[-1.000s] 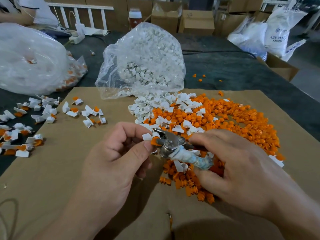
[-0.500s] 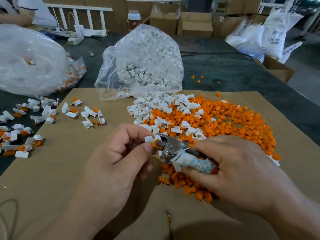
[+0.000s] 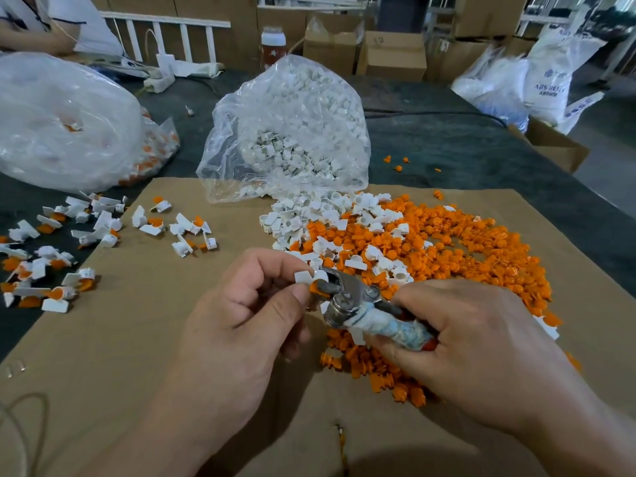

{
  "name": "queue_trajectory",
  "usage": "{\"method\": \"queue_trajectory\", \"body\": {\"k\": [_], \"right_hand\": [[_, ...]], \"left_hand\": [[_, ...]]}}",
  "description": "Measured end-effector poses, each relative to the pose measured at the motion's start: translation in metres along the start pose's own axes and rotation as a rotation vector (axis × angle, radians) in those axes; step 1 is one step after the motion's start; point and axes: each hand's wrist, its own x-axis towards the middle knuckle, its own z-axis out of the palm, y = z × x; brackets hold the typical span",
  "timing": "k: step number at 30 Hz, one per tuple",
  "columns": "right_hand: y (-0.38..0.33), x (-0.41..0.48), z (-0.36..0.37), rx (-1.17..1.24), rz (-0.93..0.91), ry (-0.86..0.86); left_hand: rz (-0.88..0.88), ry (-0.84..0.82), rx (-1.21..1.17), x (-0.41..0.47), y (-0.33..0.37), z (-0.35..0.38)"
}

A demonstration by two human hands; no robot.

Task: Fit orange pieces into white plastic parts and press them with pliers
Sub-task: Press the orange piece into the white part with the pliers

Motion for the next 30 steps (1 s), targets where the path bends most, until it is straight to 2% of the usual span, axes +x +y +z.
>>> {"method": "queue_trajectory", "body": {"k": [3, 6, 10, 14, 19, 22, 25, 27, 30], "right_hand": [[0.003, 0.0, 0.003, -0.007, 0.003, 0.003], [0.012, 0.001, 0.007, -0.144, 0.041, 0.024], [0.017, 0.006, 0.01, -0.295, 0.172, -0.056], [0.018, 0.01, 0.013, -0.257, 0.215, -0.094], [-0.001, 0.008, 0.013, -0.056, 0.003, 0.132], [-0.015, 0.009, 0.019, -0.041, -0.132, 0.115], [-0.016, 0.007, 0.018, -0.02, -0.131, 0.108], [-0.015, 0.006, 0.017, 0.027, -0.124, 0.101], [-0.017, 0.005, 0.015, 0.086, -0.132, 0.08]], "left_hand": [[-0.046, 0.074, 0.01, 0.001, 0.002, 0.001], [-0.167, 0.149, -0.008, 0.003, 0.001, 0.001], [-0.328, 0.064, 0.016, 0.002, 0.0, 0.007], [-0.379, 0.047, 0.017, 0.0, 0.002, 0.011], [-0.349, 0.021, 0.064, -0.003, 0.007, 0.013], [-0.205, -0.021, 0.135, -0.008, 0.009, 0.016], [-0.086, -0.038, 0.173, -0.012, 0.011, 0.016], [-0.122, -0.046, 0.036, -0.011, 0.008, 0.014], [-0.299, -0.103, -0.219, -0.007, 0.004, 0.013]]}}
